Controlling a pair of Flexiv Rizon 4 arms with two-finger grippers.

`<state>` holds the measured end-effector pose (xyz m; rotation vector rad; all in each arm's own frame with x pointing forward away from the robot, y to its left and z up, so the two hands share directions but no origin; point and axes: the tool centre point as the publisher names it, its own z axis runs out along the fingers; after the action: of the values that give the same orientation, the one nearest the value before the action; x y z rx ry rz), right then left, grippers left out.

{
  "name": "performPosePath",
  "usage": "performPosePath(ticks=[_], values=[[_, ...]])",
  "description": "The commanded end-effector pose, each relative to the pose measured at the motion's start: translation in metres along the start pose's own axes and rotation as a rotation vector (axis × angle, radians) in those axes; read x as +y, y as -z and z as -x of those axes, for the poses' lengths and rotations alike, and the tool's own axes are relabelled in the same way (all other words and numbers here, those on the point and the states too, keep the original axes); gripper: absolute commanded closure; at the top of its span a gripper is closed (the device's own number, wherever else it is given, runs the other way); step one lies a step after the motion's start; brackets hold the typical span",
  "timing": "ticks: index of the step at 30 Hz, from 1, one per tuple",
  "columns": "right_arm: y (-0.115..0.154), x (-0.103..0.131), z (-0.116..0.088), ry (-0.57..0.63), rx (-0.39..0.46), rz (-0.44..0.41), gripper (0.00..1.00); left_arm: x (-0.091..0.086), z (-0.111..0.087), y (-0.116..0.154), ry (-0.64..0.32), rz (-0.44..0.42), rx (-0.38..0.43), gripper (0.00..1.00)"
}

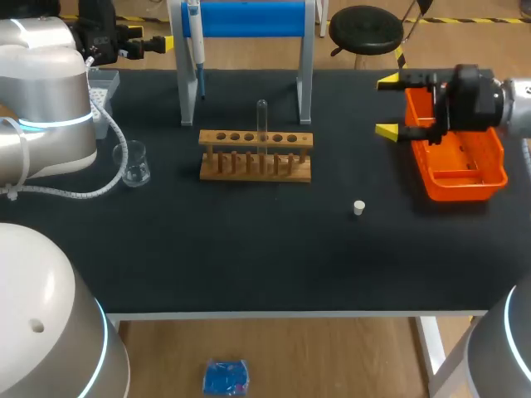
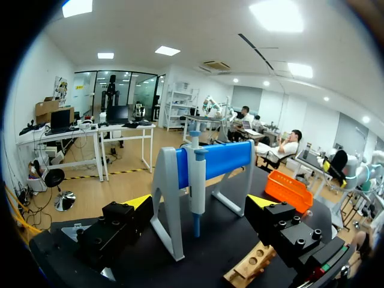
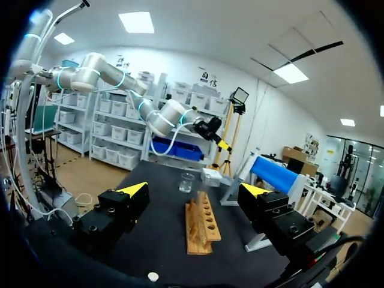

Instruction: Invert the test tube, pick up the pipette, mount the tip to pipette, aspirate from beaker and dispense into the tube, eject the tip, return the pipette, and cap with the stopper.

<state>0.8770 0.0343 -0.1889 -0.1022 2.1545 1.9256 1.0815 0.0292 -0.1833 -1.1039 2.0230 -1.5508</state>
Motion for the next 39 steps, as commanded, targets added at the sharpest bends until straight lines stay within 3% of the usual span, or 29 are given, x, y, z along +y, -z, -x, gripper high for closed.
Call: performPosePath(ticks=[1, 3, 7, 13, 17, 20, 25, 30, 33, 39], values=[[0.000, -0.003, 0.006, 0.000, 0.049, 0.007, 0.00, 0.001, -0.008, 0.002, -0.025, 0.016, 0.013, 0.00], [0.000, -0.003, 0.006, 0.000, 0.049, 0.007, 0.00, 0.003, -0.027, 0.006, -0.102, 0.038, 0.038, 0.00], [0.000, -0.003, 0.006, 0.000, 0.049, 0.007, 0.00, 0.009, -0.071, 0.022, -0.227, -0.040, 0.144, 0.00], [0.000, -0.003, 0.006, 0.000, 0.049, 0.007, 0.00, 0.035, -0.101, 0.037, -0.300, -0.051, 0.174, 0.00], [0.000, -0.003, 0.006, 0.000, 0.049, 0.007, 0.00, 0.055, -0.103, 0.040, -0.324, -0.086, 0.192, 0.00], [0.000, -0.003, 0.006, 0.000, 0.049, 0.007, 0.00, 0.070, -0.092, 0.034, -0.306, -0.106, 0.177, 0.00], [0.000, -0.003, 0.006, 0.000, 0.049, 0.007, 0.00, 0.080, -0.081, 0.024, -0.320, -0.112, 0.182, 0.00], [0.000, -0.003, 0.006, 0.000, 0.049, 0.007, 0.00, 0.078, -0.100, 0.025, -0.396, -0.112, 0.312, 0.00], [0.000, -0.003, 0.006, 0.000, 0.049, 0.007, 0.00, 0.083, -0.113, 0.026, -0.437, -0.037, 0.351, 0.00], [0.000, -0.003, 0.006, 0.000, 0.049, 0.007, 0.00, 0.098, -0.133, 0.028, -0.429, 0.030, 0.367, 0.00]])
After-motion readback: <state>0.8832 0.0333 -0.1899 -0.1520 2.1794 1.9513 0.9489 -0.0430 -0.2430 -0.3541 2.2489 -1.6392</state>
